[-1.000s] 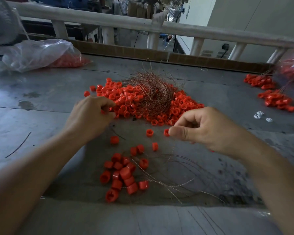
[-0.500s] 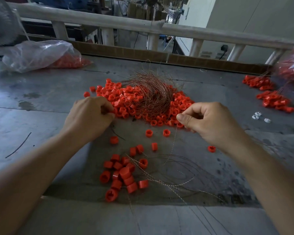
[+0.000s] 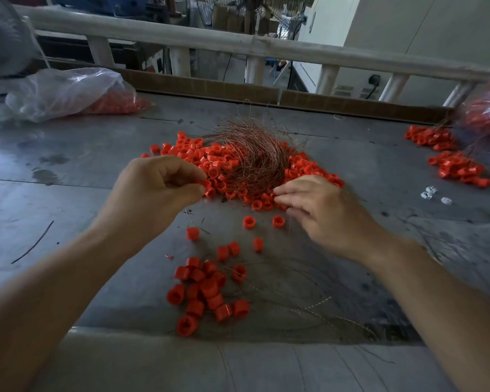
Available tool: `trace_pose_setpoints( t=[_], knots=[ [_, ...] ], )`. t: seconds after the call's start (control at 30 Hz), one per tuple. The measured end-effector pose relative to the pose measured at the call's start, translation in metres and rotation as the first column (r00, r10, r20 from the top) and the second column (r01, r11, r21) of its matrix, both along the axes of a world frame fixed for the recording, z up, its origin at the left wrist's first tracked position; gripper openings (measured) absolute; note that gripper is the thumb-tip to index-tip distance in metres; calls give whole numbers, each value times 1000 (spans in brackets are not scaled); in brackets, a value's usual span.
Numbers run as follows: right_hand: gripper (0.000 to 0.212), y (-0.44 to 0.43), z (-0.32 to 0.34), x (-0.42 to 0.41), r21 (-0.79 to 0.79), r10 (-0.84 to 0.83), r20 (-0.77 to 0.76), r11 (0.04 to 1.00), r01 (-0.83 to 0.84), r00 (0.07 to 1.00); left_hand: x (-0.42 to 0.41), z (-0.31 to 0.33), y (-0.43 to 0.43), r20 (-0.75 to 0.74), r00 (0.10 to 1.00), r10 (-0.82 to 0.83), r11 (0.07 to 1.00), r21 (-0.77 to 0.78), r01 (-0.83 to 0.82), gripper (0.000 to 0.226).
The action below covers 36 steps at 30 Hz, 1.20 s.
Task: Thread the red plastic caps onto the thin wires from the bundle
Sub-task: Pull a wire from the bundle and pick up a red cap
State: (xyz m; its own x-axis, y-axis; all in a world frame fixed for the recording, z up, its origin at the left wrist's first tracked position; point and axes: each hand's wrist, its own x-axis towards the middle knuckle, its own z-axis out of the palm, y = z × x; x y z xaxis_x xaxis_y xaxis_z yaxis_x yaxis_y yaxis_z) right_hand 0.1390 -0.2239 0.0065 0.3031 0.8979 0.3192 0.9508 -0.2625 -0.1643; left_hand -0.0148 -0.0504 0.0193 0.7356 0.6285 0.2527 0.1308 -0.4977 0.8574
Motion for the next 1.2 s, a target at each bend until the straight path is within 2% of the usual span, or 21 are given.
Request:
trace_pose_setpoints(
  t=[0.1,0.2,0.23,0.37,0.43,0.57,0.7,0.87,1.2],
  knots=[
    [20,-2,9,-3,214,31,-37,976,-23,999,-1,5,-5,62,993,-99,983,-149,107,27],
    [14,-5,19,-7,485,84,-79,874,-35,993,-5,10,-13,133,970,-202,941,-247,230,17],
    [12,-6,21,-9,549,93,-97,836,-25,991,-6,12,-16,160,959,-232,923,-274,269,20],
    [22,-13,32,-14,733,174,-202,680,31,964,-6,11,-25,259,915,-309,847,-363,388,26],
    [27,-17,39,-16,785,218,-191,619,16,957,-5,9,-27,266,906,-328,834,-368,410,29],
    [22,-20,46,-20,772,170,-49,631,-70,984,-3,5,-29,255,905,-341,841,-347,415,35],
    [15,-16,42,-29,693,151,8,712,-114,988,-3,6,-30,259,897,-358,836,-338,432,37],
    [17,-10,33,-40,605,176,-106,793,-77,979,-5,7,-30,275,888,-370,813,-368,452,36],
    [7,-7,29,-51,538,167,-221,843,-23,961,-6,5,-34,307,874,-377,811,-346,472,35]
  ],
)
